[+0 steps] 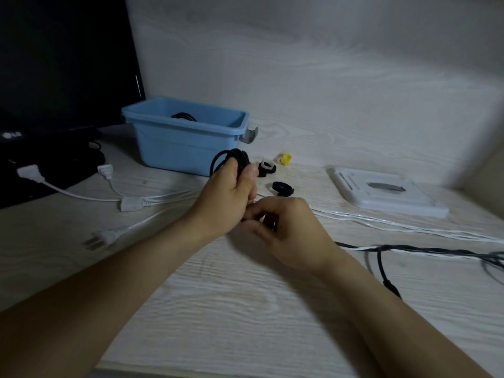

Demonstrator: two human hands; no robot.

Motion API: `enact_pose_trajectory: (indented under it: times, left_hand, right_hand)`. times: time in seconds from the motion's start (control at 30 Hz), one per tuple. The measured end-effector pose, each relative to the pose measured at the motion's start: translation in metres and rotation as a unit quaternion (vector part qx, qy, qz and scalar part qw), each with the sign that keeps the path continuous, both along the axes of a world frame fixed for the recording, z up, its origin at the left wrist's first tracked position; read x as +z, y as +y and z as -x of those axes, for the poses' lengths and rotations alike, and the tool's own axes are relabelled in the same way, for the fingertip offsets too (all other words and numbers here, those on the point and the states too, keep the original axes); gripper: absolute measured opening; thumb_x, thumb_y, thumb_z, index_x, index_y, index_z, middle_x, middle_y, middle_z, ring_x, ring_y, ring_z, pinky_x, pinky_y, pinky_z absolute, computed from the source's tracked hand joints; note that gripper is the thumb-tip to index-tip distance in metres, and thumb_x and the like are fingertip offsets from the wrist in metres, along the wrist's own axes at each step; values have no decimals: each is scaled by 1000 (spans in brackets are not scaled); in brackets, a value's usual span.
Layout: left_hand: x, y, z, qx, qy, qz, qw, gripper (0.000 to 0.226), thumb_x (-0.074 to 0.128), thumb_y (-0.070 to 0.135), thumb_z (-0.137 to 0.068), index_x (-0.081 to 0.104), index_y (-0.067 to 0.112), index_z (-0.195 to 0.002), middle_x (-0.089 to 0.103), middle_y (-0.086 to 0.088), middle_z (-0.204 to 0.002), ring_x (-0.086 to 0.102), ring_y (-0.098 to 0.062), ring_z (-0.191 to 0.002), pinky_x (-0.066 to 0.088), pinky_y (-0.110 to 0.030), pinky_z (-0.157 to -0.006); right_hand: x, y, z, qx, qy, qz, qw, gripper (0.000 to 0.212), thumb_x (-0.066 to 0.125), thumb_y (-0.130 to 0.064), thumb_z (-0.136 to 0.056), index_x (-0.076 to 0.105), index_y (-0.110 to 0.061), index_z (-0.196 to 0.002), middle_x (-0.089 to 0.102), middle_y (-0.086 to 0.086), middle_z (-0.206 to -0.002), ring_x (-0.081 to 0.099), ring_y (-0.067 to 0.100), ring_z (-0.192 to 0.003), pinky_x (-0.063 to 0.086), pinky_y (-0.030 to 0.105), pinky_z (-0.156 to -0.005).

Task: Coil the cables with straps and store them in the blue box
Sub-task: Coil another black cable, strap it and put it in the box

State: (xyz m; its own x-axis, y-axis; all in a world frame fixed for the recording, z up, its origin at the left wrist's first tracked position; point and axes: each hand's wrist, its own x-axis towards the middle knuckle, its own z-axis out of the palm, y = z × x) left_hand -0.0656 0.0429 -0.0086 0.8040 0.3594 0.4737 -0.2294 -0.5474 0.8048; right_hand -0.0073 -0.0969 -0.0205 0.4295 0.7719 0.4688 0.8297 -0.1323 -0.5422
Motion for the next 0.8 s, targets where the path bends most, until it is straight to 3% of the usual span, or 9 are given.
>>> enact_pose_trajectory:
  times: [0.1,0.17,0.23,0.33,0.43,0.53,0.67,0.8]
  left_hand:
    - [-6,3,-2,1,78,-38,996,24,40,31,-104,50,16,-89,58,3,-76,55,-8,-68,46,-22,-67]
    - [-9,3,-1,-61,110,-7,992,28,40,39,-100,53,20,-85,60,1,-76,56,-14,-71,48,-34,-72]
    - [-5,1,5,-107,129,57,984,38,36,38,-104,51,19,-74,51,-1,-58,48,-18,-52,41,-31,-53]
    - [6,-5,12,-166,157,111,967,49,31,34,-106,42,13,-63,29,1,-42,24,-12,-32,22,-19,-36]
    - [12,-4,16,-211,188,70,957,63,27,52,-99,46,3,-64,27,0,-37,20,-13,-30,15,-21,-37]
    - [17,-2,22,-255,201,83,942,59,29,53,-94,38,7,-59,26,5,-36,18,-10,-30,11,-24,-38]
    - [17,2,19,-193,127,105,967,53,37,32,-104,38,11,-55,26,5,-38,22,-9,-29,17,-19,-35]
    - [17,12,10,-102,26,202,974,55,34,37,-105,30,16,-54,22,0,-37,20,-16,-29,25,-25,-36]
  right_hand:
    - [5,-1,-1,3,74,-95,993,32,81,-12,-80,52,-24,-81,71,-2,-76,65,11,-60,52,28,-59]
    - [7,-1,-2,-8,53,-119,991,40,84,-19,-77,45,-26,-76,71,3,-73,68,24,-64,54,42,-59]
    - [10,-1,-1,-27,56,-140,988,44,87,-26,-74,43,-24,-72,71,5,-70,66,27,-62,52,46,-58]
    - [16,-5,-3,-80,76,-187,976,55,93,-40,-56,45,-18,-68,61,6,-59,51,20,-50,46,41,-49]
    - [20,-11,-7,-91,71,-188,975,62,91,-50,-48,45,-13,-67,51,10,-53,38,25,-47,33,34,-43]
    - [25,-17,-12,-78,98,-174,977,53,89,-43,-51,46,-13,-63,45,-7,-51,31,6,-47,29,18,-45]
    - [28,-31,-29,-80,106,-125,983,49,89,-36,-52,48,-11,-62,42,-14,-47,31,3,-44,27,13,-45]
    - [20,-38,-48,-197,58,-89,975,48,87,-40,-69,46,-17,-61,43,-7,-50,35,7,-43,30,16,-45]
